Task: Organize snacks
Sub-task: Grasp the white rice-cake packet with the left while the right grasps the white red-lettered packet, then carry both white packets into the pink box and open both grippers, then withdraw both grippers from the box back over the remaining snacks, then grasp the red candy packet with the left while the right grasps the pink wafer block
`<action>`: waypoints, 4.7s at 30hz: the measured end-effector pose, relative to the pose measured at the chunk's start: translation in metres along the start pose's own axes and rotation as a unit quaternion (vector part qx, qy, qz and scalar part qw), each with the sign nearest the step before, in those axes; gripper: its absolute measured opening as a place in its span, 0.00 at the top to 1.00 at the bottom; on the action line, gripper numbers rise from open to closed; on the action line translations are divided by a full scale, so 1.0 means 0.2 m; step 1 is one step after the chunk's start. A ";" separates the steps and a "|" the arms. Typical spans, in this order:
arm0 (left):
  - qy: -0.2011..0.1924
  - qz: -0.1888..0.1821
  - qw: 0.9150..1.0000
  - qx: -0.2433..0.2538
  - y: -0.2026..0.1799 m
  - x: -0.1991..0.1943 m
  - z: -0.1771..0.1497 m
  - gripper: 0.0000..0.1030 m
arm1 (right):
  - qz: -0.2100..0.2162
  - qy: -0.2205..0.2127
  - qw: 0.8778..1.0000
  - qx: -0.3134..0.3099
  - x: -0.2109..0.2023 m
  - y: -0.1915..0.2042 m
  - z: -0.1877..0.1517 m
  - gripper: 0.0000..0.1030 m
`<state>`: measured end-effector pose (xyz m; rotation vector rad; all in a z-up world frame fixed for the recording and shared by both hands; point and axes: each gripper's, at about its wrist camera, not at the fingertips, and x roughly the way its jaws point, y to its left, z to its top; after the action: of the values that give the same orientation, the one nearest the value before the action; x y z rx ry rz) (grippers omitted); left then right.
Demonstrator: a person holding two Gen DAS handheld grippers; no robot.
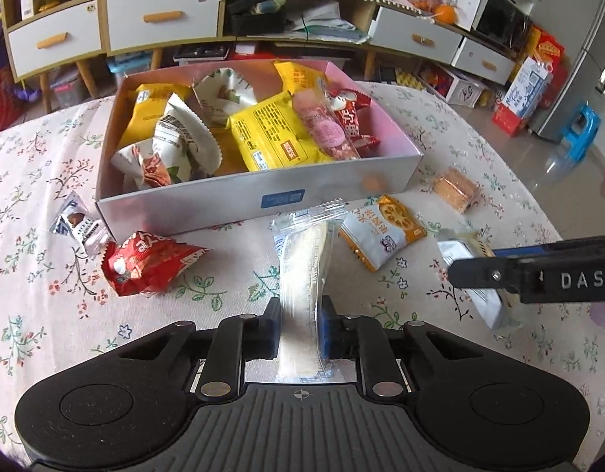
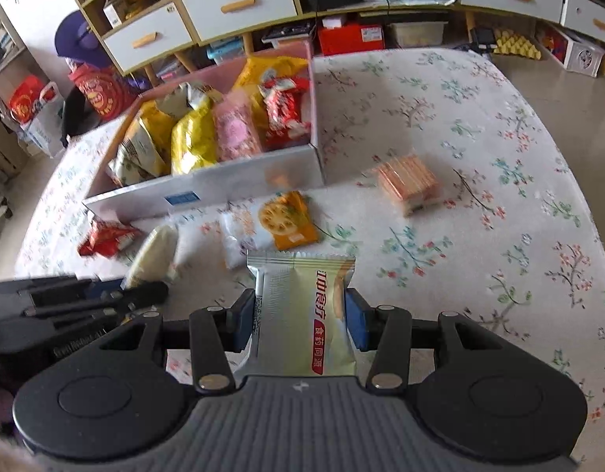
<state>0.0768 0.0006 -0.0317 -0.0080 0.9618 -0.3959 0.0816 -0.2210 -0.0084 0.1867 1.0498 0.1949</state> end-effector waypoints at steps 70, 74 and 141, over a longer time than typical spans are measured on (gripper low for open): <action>-0.157 0.001 0.987 -0.045 0.23 0.04 0.36 0.49 | 0.064 -0.131 0.986 0.083 0.13 0.02 0.41 0.29; -0.156 0.011 0.987 -0.037 0.21 -0.02 0.33 0.35 | 0.060 -0.128 0.987 0.081 0.09 0.01 0.38 0.23; -0.156 0.036 0.984 -0.080 0.36 0.04 -0.13 0.72 | -0.051 -0.159 0.976 -0.137 0.16 -0.20 0.05 0.69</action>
<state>0.0840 0.0697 -0.0658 -0.1758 0.6795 -0.2414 0.1091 -0.2516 -0.0398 -0.0841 0.7025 0.2074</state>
